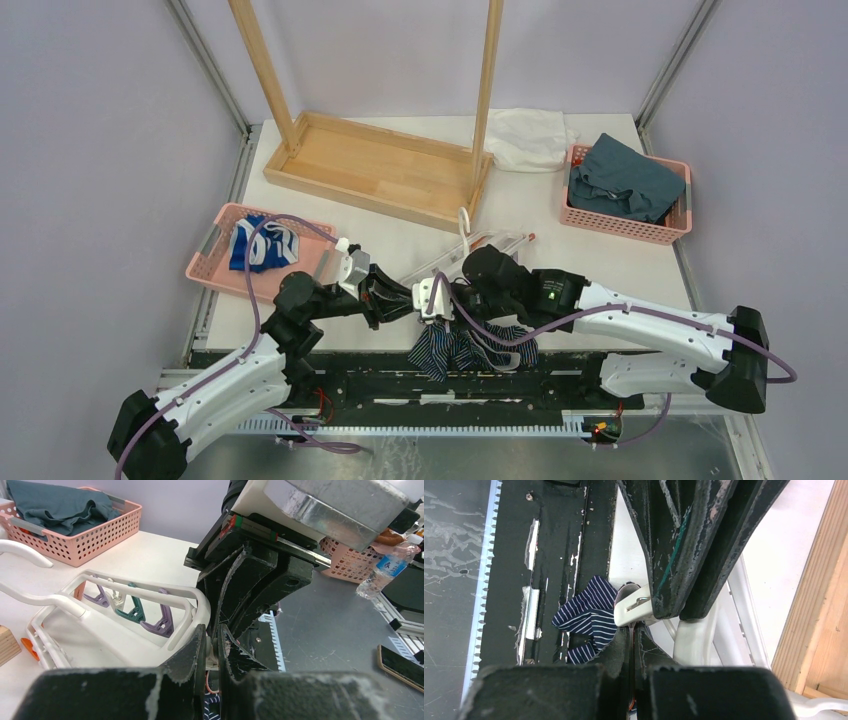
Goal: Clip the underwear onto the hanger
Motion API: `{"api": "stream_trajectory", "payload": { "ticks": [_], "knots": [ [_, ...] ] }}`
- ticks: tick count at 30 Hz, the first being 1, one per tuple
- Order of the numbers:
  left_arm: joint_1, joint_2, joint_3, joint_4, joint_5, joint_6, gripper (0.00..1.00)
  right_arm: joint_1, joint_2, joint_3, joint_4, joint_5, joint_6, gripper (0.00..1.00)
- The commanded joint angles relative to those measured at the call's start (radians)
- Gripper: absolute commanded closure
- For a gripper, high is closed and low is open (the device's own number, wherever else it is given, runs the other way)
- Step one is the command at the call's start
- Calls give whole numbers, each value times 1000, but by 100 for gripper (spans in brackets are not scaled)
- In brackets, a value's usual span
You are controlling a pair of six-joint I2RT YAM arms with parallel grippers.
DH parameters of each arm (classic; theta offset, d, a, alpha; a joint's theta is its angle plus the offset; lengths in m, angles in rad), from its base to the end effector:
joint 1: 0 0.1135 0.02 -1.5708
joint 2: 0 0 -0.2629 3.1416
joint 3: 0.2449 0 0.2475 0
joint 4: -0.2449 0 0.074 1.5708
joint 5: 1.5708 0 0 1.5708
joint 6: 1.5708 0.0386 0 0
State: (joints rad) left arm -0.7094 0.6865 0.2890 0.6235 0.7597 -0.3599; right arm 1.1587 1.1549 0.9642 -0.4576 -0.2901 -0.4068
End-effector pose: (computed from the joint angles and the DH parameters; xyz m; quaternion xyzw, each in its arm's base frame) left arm 0.1046 -0.1248 0.2654 0.3862 0.5192 -0.5689 0.5075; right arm 0.0898 0.2329 0.3004 -0.6705 0.5829 0.2821 0.3621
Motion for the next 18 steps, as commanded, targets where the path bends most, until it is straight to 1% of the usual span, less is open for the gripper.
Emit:
{"api": "stream_trajectory", "payload": {
  "ticks": [1, 18],
  "knots": [
    [-2, -7, 52, 47, -11, 21, 97, 4, -23, 7, 58, 27, 19, 100],
    [-1, -13, 49, 47, -13, 19, 97, 5, -1, 10, 68, 74, 76, 100]
  ]
}}
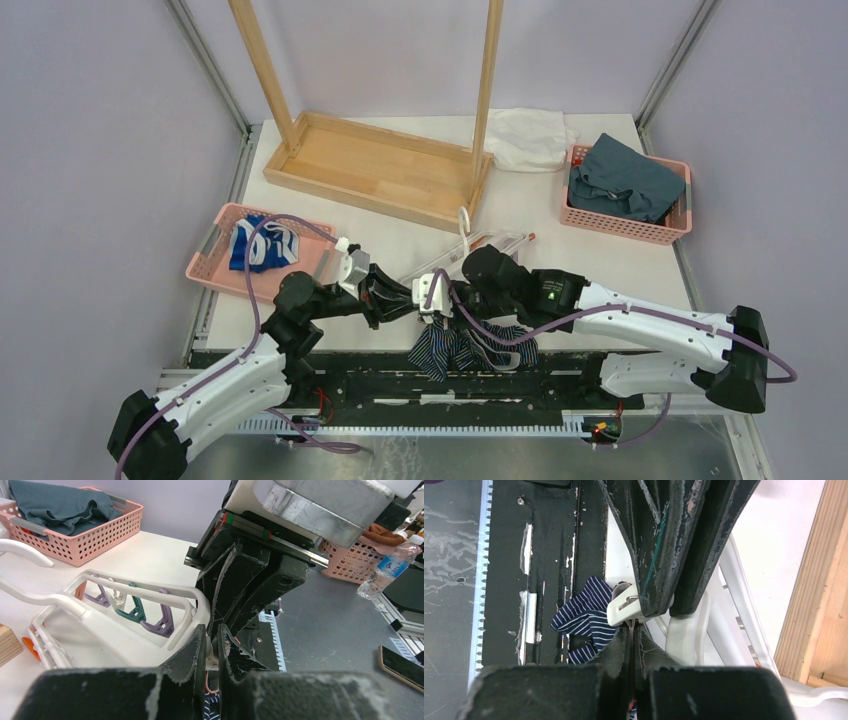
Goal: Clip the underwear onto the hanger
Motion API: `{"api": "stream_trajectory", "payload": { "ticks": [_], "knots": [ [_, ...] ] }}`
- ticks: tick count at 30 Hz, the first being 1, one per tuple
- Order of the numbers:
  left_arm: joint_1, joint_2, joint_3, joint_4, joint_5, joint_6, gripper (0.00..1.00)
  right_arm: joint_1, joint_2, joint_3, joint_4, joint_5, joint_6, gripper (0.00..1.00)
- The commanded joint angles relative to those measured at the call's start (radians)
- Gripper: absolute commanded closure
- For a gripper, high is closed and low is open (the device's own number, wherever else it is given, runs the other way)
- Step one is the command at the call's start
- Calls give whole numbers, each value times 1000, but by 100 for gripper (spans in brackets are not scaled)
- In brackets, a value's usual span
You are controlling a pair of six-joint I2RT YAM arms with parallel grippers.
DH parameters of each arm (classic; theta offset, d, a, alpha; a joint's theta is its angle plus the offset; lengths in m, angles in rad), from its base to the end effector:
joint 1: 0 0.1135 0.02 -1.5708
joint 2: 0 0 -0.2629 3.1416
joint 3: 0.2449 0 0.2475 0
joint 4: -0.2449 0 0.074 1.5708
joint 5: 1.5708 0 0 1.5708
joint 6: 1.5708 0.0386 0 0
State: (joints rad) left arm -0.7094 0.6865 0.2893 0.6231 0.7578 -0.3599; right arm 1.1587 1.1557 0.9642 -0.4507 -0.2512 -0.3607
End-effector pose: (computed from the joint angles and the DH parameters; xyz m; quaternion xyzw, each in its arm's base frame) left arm 0.1047 -0.1248 0.2654 0.3856 0.5196 -0.5686 0.5080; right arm 0.0915 0.2332 0.3006 -0.6516 0.6046 0.2758 0.3659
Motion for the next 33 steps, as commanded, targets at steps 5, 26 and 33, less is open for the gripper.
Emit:
{"api": "stream_trajectory", "payload": {
  "ticks": [5, 26, 33],
  "knots": [
    [-2, -12, 48, 47, -11, 19, 97, 4, 1, 12, 58, 36, 36, 100],
    [-3, -14, 44, 46, -11, 22, 97, 3, -35, 51, 34, 35, 113, 100],
    [-4, -13, 46, 46, -11, 24, 97, 3, -43, 64, 23, 34, 121, 100]
  ]
}}
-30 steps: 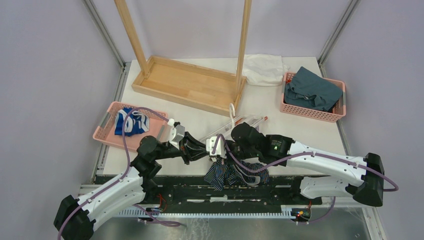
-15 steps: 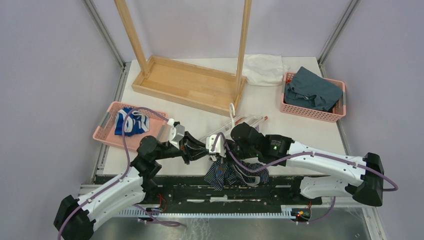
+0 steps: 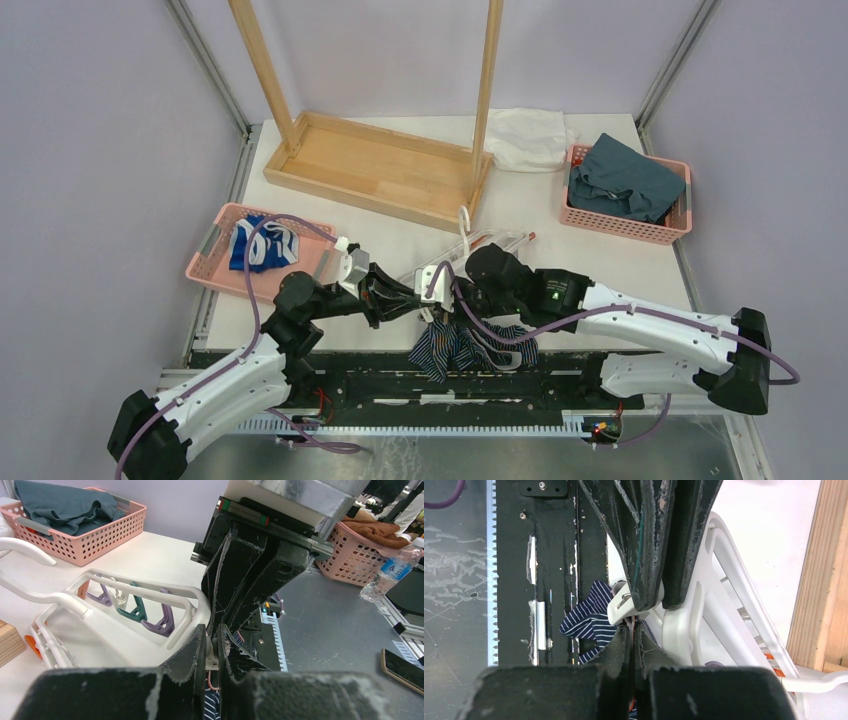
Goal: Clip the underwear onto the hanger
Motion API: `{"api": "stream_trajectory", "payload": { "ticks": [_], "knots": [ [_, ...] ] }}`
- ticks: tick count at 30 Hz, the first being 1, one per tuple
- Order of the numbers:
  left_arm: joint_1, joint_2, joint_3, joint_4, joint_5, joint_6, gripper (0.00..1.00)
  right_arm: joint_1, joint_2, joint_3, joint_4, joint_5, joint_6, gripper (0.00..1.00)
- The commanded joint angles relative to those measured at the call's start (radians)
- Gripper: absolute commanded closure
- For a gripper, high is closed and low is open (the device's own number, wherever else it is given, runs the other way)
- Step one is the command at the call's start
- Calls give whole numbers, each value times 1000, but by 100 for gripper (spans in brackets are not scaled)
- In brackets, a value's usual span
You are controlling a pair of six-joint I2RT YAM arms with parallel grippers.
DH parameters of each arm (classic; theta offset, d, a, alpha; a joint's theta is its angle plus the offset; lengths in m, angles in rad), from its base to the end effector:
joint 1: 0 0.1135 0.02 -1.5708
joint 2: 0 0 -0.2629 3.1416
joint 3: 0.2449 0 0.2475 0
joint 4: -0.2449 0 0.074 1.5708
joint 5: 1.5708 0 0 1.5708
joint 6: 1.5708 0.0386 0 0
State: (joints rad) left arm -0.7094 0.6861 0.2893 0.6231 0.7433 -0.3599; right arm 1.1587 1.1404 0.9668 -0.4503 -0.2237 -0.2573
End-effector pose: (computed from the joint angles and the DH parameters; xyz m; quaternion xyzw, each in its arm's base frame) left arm 0.1052 -0.1247 0.2656 0.3807 0.5220 -0.5661 0.5120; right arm 0.0914 0.2305 0.3048 -0.6138 0.6388 0.2868 0.3646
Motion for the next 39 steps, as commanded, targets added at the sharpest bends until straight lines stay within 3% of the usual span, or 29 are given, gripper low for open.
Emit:
{"api": "stream_trajectory", "payload": {
  "ticks": [1, 28, 35, 39],
  "knots": [
    [-4, -12, 46, 46, 3, 24, 97, 2, -28, 63, 22, 7, 18, 100],
    [-3, -11, 50, 29, 0, 29, 97, 2, -47, 92, 27, -44, 39, 100],
    [-7, -13, 50, 27, -2, 26, 89, 2, -28, 88, 58, -56, 46, 100],
    [-9, -18, 50, 20, -20, 21, 79, 3, -29, 90, 65, -47, 46, 100]
  ]
}}
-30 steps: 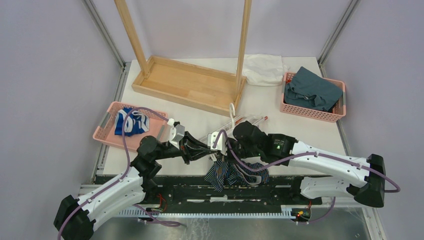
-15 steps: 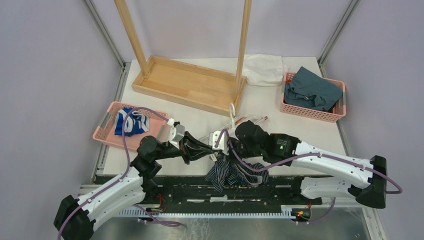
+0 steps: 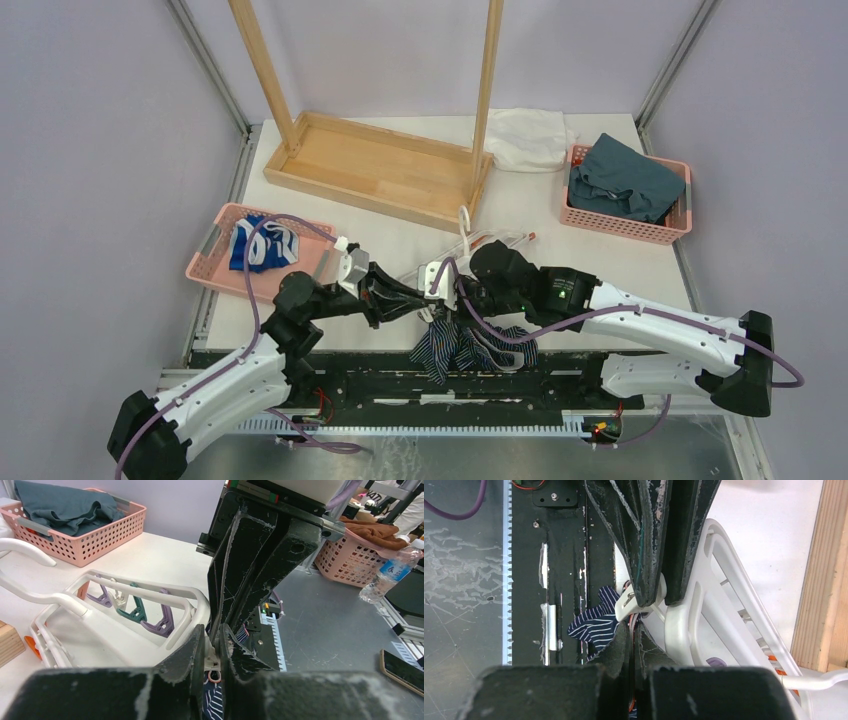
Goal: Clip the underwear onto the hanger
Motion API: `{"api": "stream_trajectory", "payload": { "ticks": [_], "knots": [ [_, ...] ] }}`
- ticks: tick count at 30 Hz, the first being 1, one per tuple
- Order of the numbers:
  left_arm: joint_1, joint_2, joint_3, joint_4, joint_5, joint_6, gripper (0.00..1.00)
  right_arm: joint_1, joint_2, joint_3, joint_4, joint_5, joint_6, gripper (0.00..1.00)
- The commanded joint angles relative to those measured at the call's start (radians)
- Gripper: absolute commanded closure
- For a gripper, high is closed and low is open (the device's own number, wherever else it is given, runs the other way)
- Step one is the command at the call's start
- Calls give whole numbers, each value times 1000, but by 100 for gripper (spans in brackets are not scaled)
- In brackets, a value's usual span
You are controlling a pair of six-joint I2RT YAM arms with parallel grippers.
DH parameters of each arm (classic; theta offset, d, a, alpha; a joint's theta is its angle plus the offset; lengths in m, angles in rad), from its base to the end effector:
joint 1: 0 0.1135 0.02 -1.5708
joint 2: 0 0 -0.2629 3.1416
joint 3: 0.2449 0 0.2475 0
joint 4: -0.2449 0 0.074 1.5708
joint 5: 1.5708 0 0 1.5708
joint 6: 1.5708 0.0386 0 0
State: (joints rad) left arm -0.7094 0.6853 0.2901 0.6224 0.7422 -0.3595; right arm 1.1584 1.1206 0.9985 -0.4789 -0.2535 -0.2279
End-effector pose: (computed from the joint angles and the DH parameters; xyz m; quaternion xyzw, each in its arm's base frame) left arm 0.1051 -0.1247 0.2659 0.3805 0.5218 -0.5658 0.5127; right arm 0.0886 0.2266 0.3175 -0.6061 0.6375 0.3074 0.3631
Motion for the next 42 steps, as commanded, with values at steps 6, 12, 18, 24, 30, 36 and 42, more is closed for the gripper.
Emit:
{"api": "stream_trajectory", "payload": {
  "ticks": [6, 12, 18, 24, 30, 36, 42],
  "knots": [
    [-11, -21, 50, 20, -20, 15, 48, 3, -5, 52, 106, 6, 19, 100],
    [-11, -23, 51, 13, -25, 13, 30, 1, -7, 38, 130, 31, 24, 99],
    [-11, -55, 73, -125, -170, 1, 0, 0, -1, 13, 165, 83, 16, 92],
    [-10, -222, 107, -432, -534, -116, 1, -27, 91, -17, 272, 95, 20, 88],
    [-12, -527, 98, -733, -930, -279, 1, -60, 339, 83, 377, 62, 7, 84],
    [-12, -616, 103, -847, -1097, -279, 1, -104, 563, 277, 336, -37, -18, 38],
    [-12, -491, 161, -844, -1094, -211, 1, -106, 312, 99, 354, 12, 68, 32]
  ]
}}
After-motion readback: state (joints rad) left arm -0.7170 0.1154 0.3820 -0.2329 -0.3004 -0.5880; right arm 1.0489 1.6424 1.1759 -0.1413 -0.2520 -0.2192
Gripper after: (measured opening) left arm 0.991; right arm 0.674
